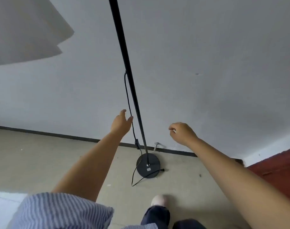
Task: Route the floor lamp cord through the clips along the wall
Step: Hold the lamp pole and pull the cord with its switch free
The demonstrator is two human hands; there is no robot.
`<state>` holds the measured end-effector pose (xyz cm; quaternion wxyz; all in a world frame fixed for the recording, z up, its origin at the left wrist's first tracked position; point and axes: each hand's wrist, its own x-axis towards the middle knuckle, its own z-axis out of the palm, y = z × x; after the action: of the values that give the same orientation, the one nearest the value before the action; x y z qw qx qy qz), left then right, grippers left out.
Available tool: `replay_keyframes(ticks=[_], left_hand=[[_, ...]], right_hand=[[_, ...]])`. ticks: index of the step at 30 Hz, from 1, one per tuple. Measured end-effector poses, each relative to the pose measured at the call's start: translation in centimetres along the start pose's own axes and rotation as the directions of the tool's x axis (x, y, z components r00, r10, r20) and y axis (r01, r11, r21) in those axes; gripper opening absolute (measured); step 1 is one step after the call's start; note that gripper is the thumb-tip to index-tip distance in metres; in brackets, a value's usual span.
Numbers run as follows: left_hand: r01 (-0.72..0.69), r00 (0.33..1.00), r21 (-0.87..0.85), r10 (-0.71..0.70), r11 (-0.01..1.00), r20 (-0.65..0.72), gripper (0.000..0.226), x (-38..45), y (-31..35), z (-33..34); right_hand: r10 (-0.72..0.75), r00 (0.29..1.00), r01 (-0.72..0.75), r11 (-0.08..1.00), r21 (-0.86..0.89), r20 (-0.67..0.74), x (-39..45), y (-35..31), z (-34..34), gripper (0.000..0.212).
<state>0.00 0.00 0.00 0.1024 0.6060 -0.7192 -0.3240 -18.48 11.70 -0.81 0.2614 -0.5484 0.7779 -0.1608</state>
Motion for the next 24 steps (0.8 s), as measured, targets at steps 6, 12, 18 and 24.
replay_keyframes(ticks=[6,12,18,24], left_hand=[[0.123,0.992,-0.073,-0.120,0.990,0.037,0.026,1.9,0.7,0.7],[0.289,0.956,-0.484,-0.271,0.826,0.108,0.029,-0.4,1.6,1.7],[0.286,0.950,-0.728,-0.286,0.623,0.128,0.038,-3.6,1.5,2.2],[0.259,0.918,-0.846,-0.392,0.467,0.065,0.039,-4.8,1.4,1.6]], right_hand=[[0.002,0.987,-0.010,0.999,0.054,0.161,4.0,3.2,1.2,0.028],[-0.126,0.871,0.104,0.992,0.073,0.475,6.8,5.3,4.0,0.046],[-0.198,0.581,0.010,0.972,0.236,0.790,5.2,6.8,8.0,0.072],[-0.180,0.617,-0.258,0.873,0.413,0.766,3.5,9.0,7.8,0.007]])
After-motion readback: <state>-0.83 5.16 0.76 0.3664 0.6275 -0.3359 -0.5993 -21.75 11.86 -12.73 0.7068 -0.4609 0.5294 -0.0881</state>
